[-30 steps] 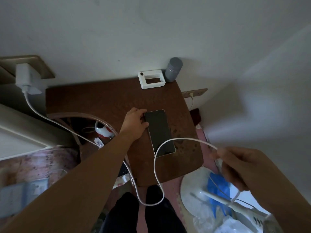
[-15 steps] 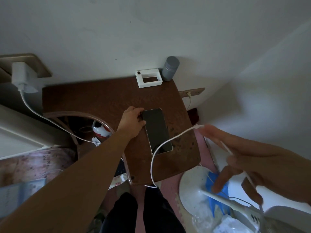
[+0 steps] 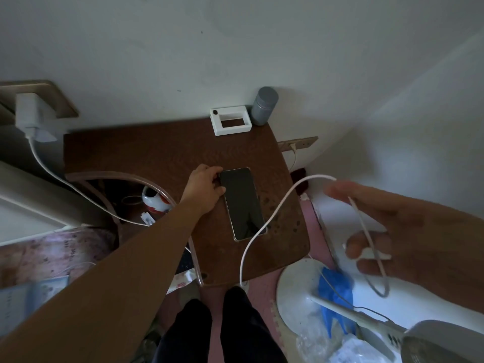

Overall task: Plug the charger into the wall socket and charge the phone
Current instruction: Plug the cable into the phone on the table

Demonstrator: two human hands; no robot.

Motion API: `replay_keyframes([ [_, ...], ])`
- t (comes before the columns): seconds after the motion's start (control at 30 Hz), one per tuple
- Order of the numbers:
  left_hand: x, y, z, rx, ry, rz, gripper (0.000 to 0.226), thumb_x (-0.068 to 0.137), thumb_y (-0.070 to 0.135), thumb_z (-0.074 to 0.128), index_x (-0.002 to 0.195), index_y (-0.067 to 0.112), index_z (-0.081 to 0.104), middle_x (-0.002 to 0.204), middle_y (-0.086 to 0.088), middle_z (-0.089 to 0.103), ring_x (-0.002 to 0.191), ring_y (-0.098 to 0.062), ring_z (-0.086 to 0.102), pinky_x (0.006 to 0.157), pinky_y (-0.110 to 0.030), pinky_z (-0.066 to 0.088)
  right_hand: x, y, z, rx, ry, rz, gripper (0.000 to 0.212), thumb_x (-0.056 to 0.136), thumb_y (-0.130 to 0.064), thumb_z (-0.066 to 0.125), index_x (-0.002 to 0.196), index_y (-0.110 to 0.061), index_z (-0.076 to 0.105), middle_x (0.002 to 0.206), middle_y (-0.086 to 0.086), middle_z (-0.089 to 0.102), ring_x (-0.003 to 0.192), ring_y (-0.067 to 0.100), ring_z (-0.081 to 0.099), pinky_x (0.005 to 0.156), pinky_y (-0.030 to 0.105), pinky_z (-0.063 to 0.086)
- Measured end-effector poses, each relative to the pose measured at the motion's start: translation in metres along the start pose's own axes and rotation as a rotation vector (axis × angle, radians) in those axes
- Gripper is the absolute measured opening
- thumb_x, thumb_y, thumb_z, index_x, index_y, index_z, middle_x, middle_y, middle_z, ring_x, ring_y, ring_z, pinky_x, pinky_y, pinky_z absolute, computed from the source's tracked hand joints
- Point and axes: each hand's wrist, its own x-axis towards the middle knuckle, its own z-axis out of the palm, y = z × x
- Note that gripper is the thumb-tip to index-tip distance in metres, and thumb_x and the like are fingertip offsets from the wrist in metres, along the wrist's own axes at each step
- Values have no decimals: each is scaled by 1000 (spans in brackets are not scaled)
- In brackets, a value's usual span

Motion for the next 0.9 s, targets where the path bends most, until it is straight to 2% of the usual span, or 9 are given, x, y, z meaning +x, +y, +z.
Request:
replay_keyframes([
  [0.13, 0, 2, -1, 6, -4, -4, 54, 85, 19, 65, 137, 20, 48, 131, -5, 49, 120, -21, 50, 105, -40, 45, -1, -3, -1, 77, -53, 19, 77, 57, 8, 76, 124, -28, 62, 133, -2, 61, 97, 41, 68, 62, 34, 59],
  [0.27, -1, 1, -2, 4, -1, 0, 55, 85, 18, 66, 136, 19, 48, 130, -5, 49, 118, -20, 51, 104, -39, 45, 7, -6, 3, 195, 168, -24, 35, 37, 4, 79, 70, -6, 75, 87, 27, 73, 72, 31, 74, 48, 26, 58],
  [0.33, -1, 2, -1, 0, -1, -6, 55, 85, 18, 66, 136, 19, 48, 130, -5, 49, 119, -21, 51, 105, -40, 45, 7, 2, -1, 301, 108, -23, 35, 65, 1, 63, 94, -12, 77, 116, 24, 67, 95, 37, 70, 65, 37, 60],
  [0.4, -1, 2, -1, 0, -2, -11, 55, 85, 18, 66, 137, 20, 48, 131, -4, 48, 119, -21, 50, 105, -41, 45, 3, 7, 7, 491, 82, 7, 57, 97, 4, 11, 148, -15, 28, 157, 10, 19, 139, 49, 18, 106, 59, 29],
  [0.47, -1, 1, -1, -11, 3, -4, 55, 84, 17, 67, 136, 19, 48, 130, -5, 49, 119, -20, 51, 104, -40, 45, -7, 11, 0, 461, 123, 32, 66, 88, 6, -20, 149, -18, -14, 158, -1, -12, 140, 46, -16, 113, 59, 1],
  [0.63, 0, -1, 0, -38, 10, 1, 55, 82, 16, 69, 134, 18, 51, 127, -6, 50, 116, -22, 53, 102, -42, 47, -2, 19, 6, 621, -40, -17, 80, 71, 25, -13, 147, -1, -10, 155, 27, -6, 141, 50, -4, 114, 56, 0],
  [0.73, 0, -1, 0, -37, 12, 2, 55, 82, 16, 68, 134, 18, 51, 127, -6, 50, 117, -22, 52, 103, -42, 46, 9, 21, 19, 430, 18, -180, 66, 83, 27, 23, 140, -3, 38, 149, 32, 25, 131, 56, 28, 107, 57, 28],
  [0.8, 0, -1, 0, -25, 8, 0, 55, 83, 17, 68, 135, 18, 50, 128, -6, 50, 118, -22, 52, 104, -41, 46, 11, 21, 21, 122, 154, -218, 43, 57, -3, 83, 98, -12, 72, 115, 25, 67, 95, 38, 69, 74, 38, 58],
  [0.9, 0, -1, 0, -28, 10, -5, 55, 83, 17, 68, 135, 19, 50, 128, -5, 50, 119, -22, 51, 104, -41, 45, 11, 20, 28, -236, 313, -290, 49, 36, -45, 91, 68, -15, 68, 70, 14, 74, 59, 22, 71, 55, 23, 56],
])
